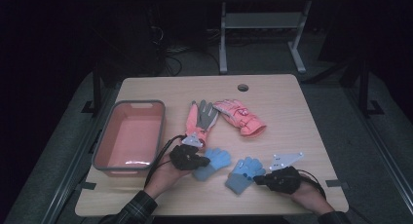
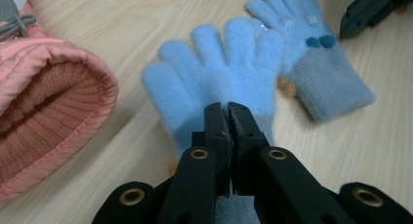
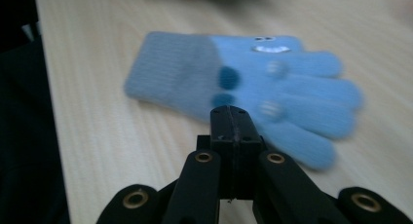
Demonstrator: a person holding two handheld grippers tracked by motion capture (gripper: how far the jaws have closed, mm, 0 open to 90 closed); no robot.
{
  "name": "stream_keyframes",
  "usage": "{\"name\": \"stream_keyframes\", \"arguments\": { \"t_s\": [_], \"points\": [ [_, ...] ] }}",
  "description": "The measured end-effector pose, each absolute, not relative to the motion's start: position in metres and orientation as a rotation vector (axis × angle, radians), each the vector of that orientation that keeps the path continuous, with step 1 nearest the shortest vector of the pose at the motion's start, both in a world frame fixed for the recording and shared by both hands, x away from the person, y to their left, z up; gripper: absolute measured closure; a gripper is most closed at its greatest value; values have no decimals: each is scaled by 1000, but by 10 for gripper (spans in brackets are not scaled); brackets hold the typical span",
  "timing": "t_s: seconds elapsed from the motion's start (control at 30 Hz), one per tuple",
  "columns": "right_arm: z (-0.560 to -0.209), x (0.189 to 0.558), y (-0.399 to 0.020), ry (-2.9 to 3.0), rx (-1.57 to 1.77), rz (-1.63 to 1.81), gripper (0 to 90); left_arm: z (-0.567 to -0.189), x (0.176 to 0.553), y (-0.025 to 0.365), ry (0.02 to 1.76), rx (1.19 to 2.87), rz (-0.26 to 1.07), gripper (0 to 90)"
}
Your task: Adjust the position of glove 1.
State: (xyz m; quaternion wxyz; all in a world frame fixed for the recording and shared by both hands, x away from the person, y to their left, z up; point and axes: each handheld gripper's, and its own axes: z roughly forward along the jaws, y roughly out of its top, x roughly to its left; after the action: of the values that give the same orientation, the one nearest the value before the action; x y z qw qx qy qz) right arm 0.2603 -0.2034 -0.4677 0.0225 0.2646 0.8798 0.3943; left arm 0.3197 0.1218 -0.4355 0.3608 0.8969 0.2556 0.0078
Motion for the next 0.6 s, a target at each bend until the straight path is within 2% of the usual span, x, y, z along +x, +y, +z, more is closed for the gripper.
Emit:
{"name": "stream_keyframes", "arguments": {
  "t_s": [0.6],
  "points": [
    [-474, 272, -159, 2793, 744, 1259, 899, -430, 320, 121, 660, 2270, -7, 874]
  ]
}}
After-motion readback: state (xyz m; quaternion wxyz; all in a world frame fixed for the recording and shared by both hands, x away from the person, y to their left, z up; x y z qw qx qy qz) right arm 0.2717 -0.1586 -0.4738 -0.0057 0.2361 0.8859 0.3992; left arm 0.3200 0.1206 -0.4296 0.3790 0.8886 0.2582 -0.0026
